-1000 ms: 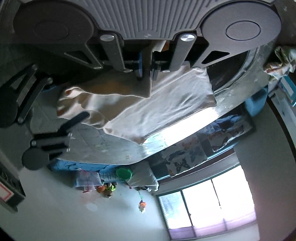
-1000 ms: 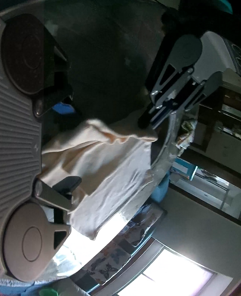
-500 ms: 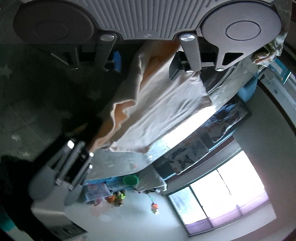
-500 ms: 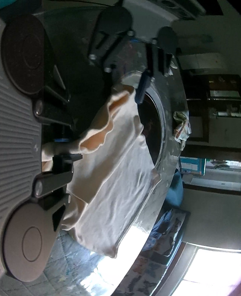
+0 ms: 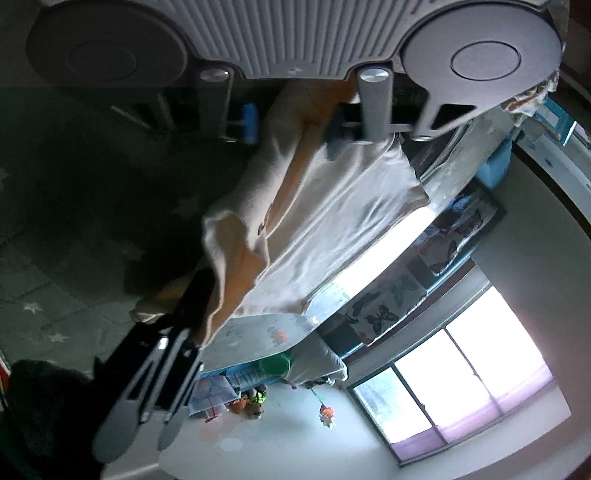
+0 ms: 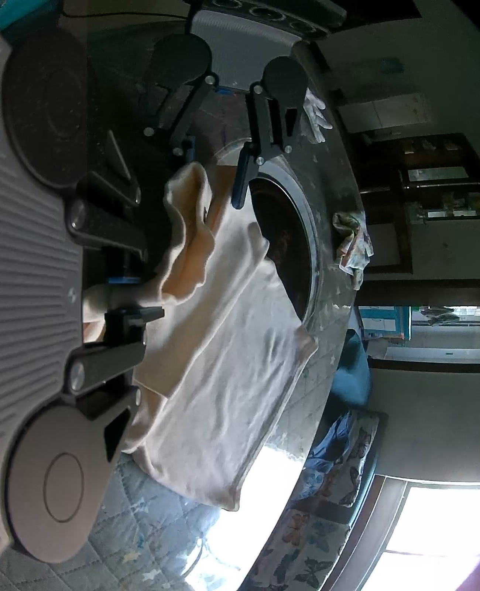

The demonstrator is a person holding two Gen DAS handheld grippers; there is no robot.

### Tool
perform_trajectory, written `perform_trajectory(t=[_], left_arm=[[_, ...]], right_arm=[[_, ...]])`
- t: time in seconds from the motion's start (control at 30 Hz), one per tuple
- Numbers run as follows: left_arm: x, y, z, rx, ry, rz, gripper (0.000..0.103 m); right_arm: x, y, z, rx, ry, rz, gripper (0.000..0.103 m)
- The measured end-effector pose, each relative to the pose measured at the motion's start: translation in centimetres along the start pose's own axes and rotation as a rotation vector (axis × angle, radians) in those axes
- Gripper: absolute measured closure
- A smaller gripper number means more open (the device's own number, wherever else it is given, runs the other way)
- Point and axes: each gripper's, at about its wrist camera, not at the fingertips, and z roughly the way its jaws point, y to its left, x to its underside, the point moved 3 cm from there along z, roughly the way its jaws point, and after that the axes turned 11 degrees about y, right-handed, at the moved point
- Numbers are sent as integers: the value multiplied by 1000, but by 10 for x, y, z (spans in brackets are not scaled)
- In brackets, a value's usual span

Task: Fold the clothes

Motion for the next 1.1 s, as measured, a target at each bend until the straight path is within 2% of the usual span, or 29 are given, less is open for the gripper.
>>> perform_trajectory(t=[0.1,0.23,0.4,0.63,0.73,0.87,0.93,1.03,1.07,1.1], left_arm=[[0,6,-4,33,0,-29,91],[-2,8,-20,76,-16,-63,92],[-1,-2,-55,157,-20,-88,93],[13,-36,-116,262,19,-102,96],[12,-42,-133,275,13,-110,97],[12,-47,-131,223,8,-72,97],[17,-47,-125,251,24,-80,97],[23,-52,-125,248,27,-48,89],[24,-54,-126,244,26,-35,76],[26,-57,-127,242,21,-18,57]], right_arm=[[3,3,-2,7,-6,-13,94],[8,10,-11,12,-11,-52,95],[22,22,-41,-16,-10,-83,95],[57,59,-99,-104,48,-122,96],[69,71,-121,-135,75,-123,99],[71,68,-130,-102,56,-132,99],[75,66,-124,-94,72,-136,99],[88,68,-113,-84,118,-152,91],[94,71,-110,-86,126,-168,86],[98,73,-108,-87,131,-180,83]])
